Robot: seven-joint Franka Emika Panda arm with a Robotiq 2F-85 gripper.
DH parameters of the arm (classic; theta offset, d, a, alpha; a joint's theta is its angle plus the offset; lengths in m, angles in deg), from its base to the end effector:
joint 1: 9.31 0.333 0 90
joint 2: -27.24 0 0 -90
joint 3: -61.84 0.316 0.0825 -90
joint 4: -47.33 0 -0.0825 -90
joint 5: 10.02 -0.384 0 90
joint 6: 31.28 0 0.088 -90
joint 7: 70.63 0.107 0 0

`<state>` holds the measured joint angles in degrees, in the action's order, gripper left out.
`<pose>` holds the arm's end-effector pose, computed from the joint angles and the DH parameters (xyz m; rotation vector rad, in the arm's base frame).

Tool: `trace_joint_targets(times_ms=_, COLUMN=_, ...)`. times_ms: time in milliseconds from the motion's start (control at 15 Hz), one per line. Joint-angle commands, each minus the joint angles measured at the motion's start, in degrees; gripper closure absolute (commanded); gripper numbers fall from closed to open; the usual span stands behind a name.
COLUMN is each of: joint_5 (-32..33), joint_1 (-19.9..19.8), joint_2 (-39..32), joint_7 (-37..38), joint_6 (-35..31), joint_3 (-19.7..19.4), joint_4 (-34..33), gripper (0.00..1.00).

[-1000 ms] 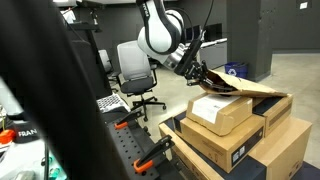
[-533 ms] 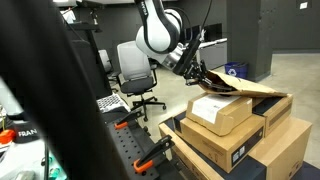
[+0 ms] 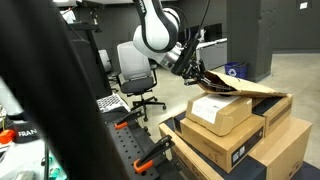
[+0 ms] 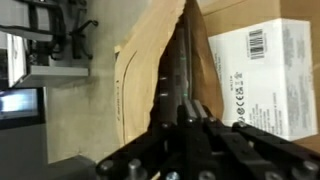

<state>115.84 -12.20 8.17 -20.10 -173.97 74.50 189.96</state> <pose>0.4140 0.0847 0.1376 1.8273 1.4696 0.4118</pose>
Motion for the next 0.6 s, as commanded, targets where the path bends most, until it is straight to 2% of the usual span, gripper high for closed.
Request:
trace_joint_targets(times_ms=0, joint_5=2.4, joint_1=-0.3, joint_2=2.6, joint_7=2.6, joint_6=-0.3, joint_3=0.3, joint_4=2.4, gripper=1.0)
trace_joint_targets(times_ms=200, joint_5=3.0, joint_1=-0.2, joint_2=3.8, joint_7=3.5, joint_6=-0.4, joint_3=0.1, joint_4=3.6, gripper=1.0)
trace_joint_targets(times_ms=267, joint_5=4.2, joint_1=-0.5, joint_2=6.7, joint_7=4.9, joint_6=-0.7, joint_3=-0.1, joint_4=6.9, gripper=1.0)
trace_joint_targets(times_ms=533, joint_5=6.9, joint_1=-0.7, joint_2=11.9, joint_7=7.7, joint_6=-1.7, joint_3=-1.1, joint_4=13.0, gripper=1.0)
